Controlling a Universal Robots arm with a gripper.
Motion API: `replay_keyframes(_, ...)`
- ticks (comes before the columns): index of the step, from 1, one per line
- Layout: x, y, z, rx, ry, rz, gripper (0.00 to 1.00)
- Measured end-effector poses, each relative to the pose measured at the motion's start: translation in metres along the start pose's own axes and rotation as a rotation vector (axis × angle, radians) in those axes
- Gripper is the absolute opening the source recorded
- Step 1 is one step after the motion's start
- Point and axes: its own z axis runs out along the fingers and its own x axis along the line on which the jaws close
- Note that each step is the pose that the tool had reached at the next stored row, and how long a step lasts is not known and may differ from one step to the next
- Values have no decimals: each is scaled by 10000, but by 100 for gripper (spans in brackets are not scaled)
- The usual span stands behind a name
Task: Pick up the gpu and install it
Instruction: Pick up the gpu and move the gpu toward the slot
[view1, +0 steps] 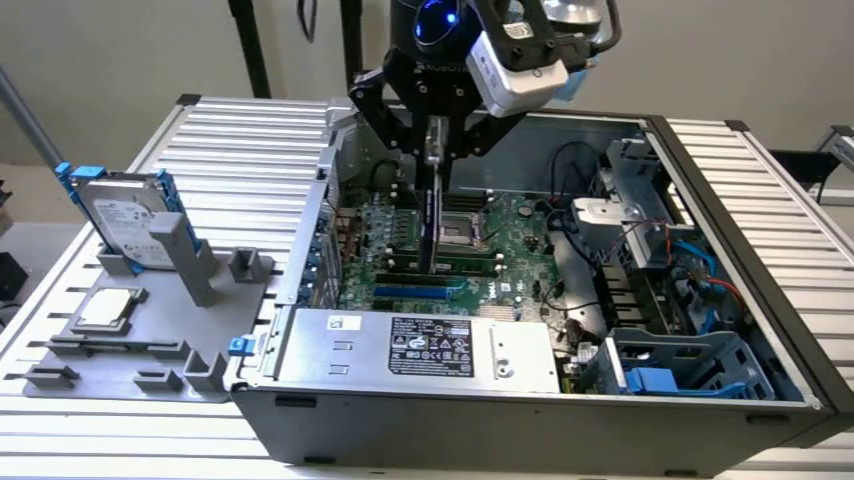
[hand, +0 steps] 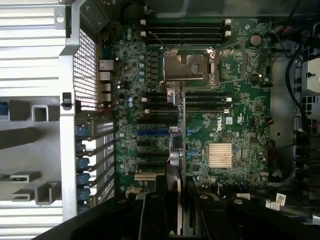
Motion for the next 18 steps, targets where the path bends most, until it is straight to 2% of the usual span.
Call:
replay_keyframes(9, -202, 73, 142, 8, -19, -78, 27)
replay_keyframes(18, -509, 125, 241, 8, -18, -140, 27)
